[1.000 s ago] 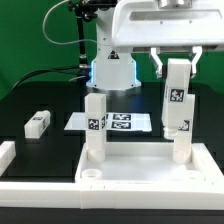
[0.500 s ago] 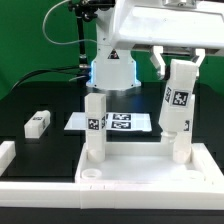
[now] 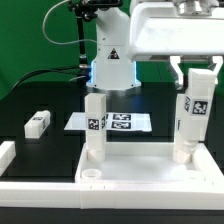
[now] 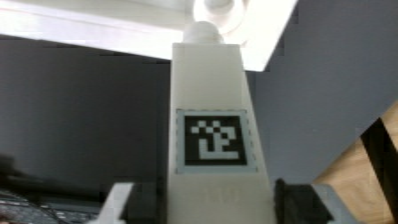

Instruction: Assemble desk

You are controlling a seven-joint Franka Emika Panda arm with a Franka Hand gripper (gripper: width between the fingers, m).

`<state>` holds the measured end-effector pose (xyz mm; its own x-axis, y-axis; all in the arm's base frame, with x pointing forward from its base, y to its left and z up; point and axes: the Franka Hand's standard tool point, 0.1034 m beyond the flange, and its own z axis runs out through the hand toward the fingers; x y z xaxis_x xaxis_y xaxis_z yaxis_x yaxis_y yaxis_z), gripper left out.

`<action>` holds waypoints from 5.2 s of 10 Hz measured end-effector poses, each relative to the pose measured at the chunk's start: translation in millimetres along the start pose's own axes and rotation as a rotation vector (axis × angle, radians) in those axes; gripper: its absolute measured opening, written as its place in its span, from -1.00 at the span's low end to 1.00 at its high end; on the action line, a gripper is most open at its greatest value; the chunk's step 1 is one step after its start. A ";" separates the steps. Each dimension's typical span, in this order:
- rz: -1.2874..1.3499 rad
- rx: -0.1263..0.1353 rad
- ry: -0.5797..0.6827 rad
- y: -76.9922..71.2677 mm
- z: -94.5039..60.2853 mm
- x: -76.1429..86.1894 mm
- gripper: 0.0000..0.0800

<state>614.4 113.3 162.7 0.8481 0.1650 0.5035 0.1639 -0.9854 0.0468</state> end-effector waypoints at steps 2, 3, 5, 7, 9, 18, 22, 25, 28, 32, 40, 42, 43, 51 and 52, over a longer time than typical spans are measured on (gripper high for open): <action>0.001 0.002 -0.022 0.3 1.1 -3.9 -0.28; 0.000 0.002 -0.023 0.2 1.4 -4.2 -0.28; -0.004 0.001 -0.023 2.3 1.4 -4.4 -0.28; 0.020 -0.009 -0.017 30.6 -0.1 0.8 -0.28; 0.074 0.010 -0.007 47.3 -2.9 15.1 -0.28; 0.066 0.052 -0.044 -4.1 32.1 -13.9 -0.28; 0.066 0.049 -0.031 -3.6 34.2 -10.6 -0.28; 0.066 0.045 -0.015 -2.7 35.8 -8.2 -0.28; 0.064 0.042 -0.015 -0.1 36.3 -9.1 -0.28; 0.063 0.041 -0.026 0.3 39.6 -15.3 -0.28; 0.059 0.037 -0.024 -1.5 50.0 -22.1 -0.28; 0.059 0.037 -0.024 -1.5 50.0 -22.1 0.11; 0.059 0.037 -0.024 -1.5 50.0 -22.1 0.43; 0.054 0.040 -0.040 0.6 48.6 -20.9 0.62; 0.056 0.048 -0.065 6.3 37.9 -13.4 0.62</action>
Offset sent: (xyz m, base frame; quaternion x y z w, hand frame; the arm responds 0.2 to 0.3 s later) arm 0.0000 0.0000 0.0000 0.0000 0.0000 0.0000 1.0000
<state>623.2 106.4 123.6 0.8872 0.1136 0.4472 0.1379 -0.9902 -0.0220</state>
